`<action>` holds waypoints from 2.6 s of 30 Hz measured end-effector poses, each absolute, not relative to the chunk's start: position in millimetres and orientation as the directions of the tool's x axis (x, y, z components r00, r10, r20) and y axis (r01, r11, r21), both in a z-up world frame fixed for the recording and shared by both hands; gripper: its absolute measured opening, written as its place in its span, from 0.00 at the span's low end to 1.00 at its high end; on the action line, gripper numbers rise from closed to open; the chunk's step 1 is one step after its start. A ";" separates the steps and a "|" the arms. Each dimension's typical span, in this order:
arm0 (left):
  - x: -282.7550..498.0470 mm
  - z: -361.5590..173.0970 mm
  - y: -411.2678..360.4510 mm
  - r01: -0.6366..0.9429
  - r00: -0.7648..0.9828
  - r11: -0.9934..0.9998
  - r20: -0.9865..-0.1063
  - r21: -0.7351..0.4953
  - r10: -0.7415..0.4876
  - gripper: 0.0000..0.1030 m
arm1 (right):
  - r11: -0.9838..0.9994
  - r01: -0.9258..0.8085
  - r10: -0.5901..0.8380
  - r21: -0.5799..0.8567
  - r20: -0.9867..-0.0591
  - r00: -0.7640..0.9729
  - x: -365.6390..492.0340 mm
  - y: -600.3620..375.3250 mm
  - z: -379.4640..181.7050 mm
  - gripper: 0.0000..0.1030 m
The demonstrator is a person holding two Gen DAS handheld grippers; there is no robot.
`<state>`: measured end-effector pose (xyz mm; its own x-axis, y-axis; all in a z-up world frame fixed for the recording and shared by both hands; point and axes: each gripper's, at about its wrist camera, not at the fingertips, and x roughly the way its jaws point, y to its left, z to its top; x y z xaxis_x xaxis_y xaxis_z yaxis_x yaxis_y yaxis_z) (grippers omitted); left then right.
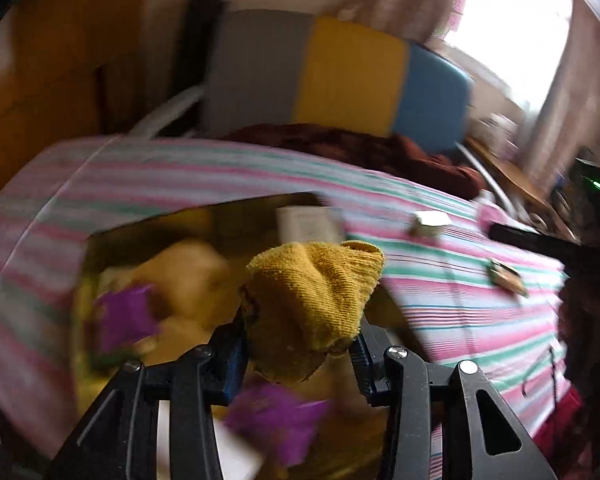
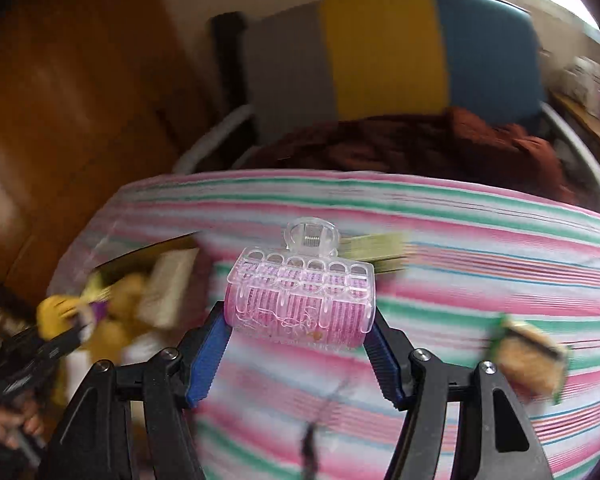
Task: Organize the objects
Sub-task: 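Lift both held items and carry them over the gold tray, then open the left gripper to drop the sock while the right gripper releases the roller into the tray, then move both open grippers from the tray back toward the remaining items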
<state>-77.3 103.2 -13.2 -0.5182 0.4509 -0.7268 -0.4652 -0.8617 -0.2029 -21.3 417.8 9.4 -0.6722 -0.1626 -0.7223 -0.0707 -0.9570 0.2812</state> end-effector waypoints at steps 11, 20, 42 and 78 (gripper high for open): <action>-86.8 -39.1 30.2 -0.331 -0.539 -0.904 -0.733 -0.269 0.415 0.44 | -0.957 0.150 -0.290 0.249 -0.776 -0.560 -28.1 266.9 -13.5 0.64; -96.9 -51.0 32.6 -0.341 -0.536 -0.909 -0.744 -0.241 0.399 0.48 | -0.964 0.155 -0.264 0.215 -0.819 -0.509 -46.0 230.4 -31.9 0.64; -85.2 -33.8 16.7 -0.295 -0.622 -0.935 -0.703 -0.198 0.345 0.80 | -0.965 0.067 -0.247 0.252 -0.802 -0.543 -11.2 234.4 -32.4 0.66; -14.9 -1.0 51.1 -0.377 -0.717 -0.926 -0.624 -0.027 0.310 0.91 | -0.995 -0.093 0.048 0.022 -0.729 -0.683 22.6 245.1 0.4 0.75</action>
<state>-14.9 51.1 -1.0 -0.7173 0.3104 -0.6238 -0.3770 -0.9258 -0.0272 22.6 245.1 0.4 -0.6827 0.0481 -0.7291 -0.0932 -0.9954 0.0216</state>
